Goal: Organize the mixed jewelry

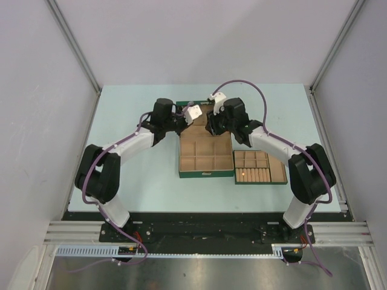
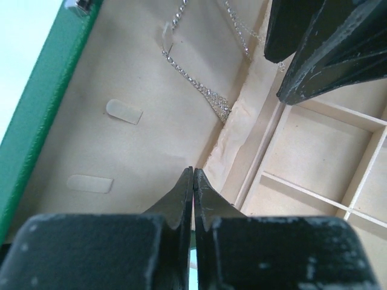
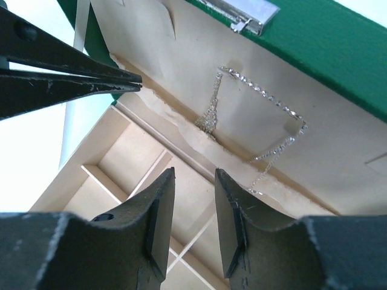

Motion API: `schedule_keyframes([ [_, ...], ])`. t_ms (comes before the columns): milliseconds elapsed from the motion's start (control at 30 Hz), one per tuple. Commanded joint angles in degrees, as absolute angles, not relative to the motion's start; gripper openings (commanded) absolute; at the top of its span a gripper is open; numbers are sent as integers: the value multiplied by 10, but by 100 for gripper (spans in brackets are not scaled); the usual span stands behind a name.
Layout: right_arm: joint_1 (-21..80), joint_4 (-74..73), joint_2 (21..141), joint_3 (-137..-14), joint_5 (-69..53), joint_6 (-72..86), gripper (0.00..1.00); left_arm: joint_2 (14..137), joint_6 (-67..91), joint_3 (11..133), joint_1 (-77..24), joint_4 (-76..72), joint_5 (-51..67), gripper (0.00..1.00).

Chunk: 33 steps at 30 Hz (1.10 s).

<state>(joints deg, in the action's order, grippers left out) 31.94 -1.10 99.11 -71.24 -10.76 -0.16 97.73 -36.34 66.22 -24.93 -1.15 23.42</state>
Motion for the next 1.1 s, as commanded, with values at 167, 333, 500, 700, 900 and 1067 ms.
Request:
schedule_keyframes([
  [167, 309, -63, 919, -715, -97, -40, 47, 913, -311, 659, -246, -22, 265, 3],
  [333, 297, -119, 897, -714, -104, -56, 54, 894, -298, 659, -246, 10, 275, 3],
  [500, 267, -177, 871, -715, -107, -72, 60, 855, -284, 642, -246, 32, 271, 5],
  [700, 225, -227, 829, -704, -77, -105, 63, 794, -265, 616, -246, 61, 275, 11],
  [900, 181, -259, 802, -682, -50, -142, 65, 745, -258, 590, -247, 98, 284, 29],
  [1067, 155, -258, 803, -669, -40, -164, 66, 725, -258, 556, -248, 105, 288, 41],
])
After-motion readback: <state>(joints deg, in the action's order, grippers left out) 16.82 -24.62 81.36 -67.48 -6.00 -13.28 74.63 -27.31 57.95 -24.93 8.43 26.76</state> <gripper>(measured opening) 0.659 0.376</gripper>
